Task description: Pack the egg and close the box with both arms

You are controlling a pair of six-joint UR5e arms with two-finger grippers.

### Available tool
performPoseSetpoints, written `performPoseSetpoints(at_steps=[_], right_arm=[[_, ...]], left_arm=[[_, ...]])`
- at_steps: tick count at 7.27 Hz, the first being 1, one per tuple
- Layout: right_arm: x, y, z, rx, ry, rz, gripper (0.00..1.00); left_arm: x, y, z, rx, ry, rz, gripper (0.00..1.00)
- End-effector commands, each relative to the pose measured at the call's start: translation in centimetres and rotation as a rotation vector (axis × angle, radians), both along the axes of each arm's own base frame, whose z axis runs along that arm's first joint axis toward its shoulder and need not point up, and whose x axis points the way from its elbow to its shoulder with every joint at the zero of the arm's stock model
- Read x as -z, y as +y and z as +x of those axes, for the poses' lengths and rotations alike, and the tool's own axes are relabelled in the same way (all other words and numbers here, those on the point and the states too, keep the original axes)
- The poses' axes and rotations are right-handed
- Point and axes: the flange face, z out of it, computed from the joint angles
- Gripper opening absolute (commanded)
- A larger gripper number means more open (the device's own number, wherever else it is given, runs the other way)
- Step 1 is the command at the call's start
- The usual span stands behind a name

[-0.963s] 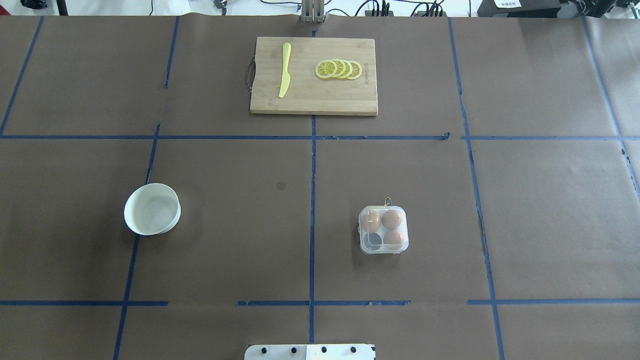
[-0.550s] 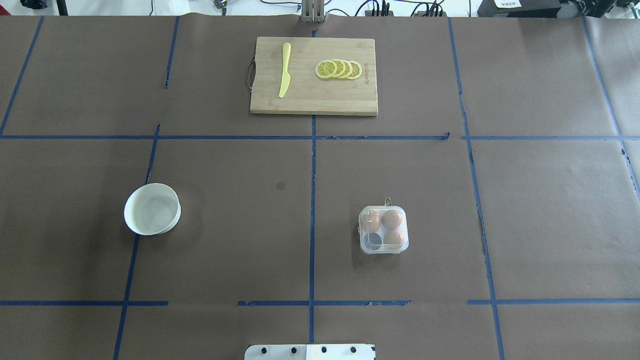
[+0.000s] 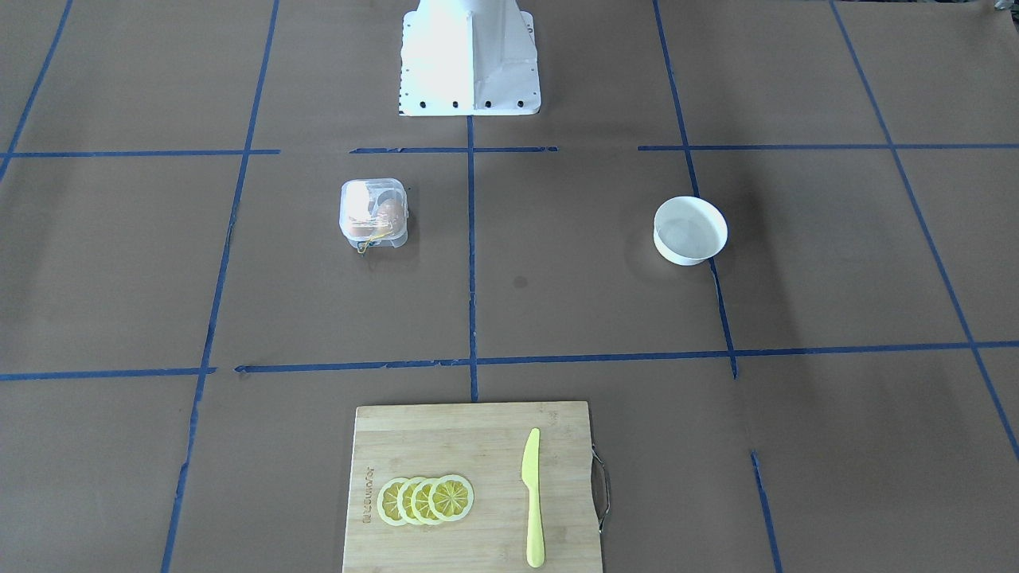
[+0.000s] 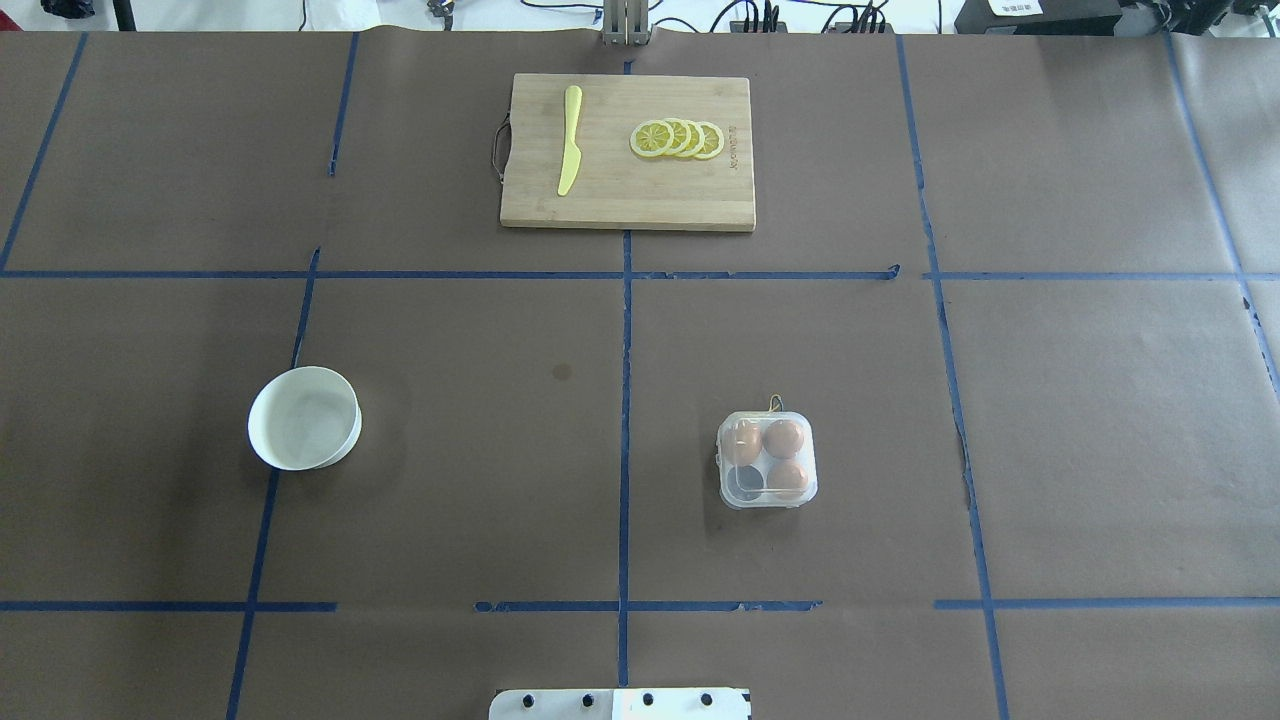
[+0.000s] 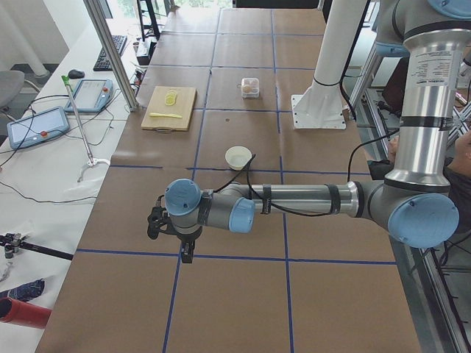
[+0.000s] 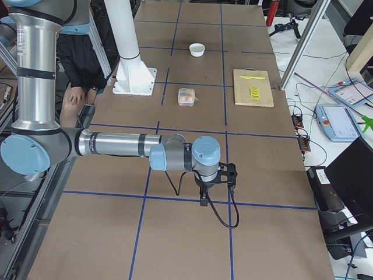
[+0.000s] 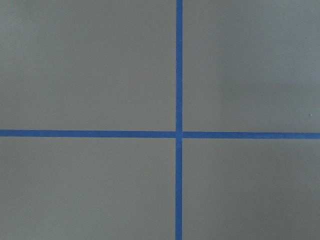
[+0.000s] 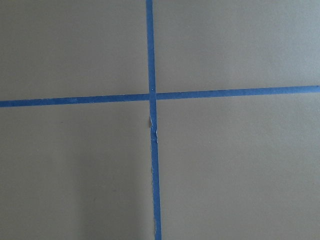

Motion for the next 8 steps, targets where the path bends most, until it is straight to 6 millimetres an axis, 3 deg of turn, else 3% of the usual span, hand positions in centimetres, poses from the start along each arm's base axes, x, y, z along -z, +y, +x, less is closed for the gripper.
performPoseSetpoints(at_steps=[1, 8], right_arm=[[0.2, -0.1, 0.0, 0.0, -0.003, 0.004, 1.0], [1.2, 0.5, -0.7, 0.011, -0.1, 0.015, 1.0]], left_arm=[[0.0, 0.0, 0.0, 0.0, 0.0, 0.0, 1.0], [0.1, -0.1, 0.1, -0.001, 0.0, 0.003, 1.0]])
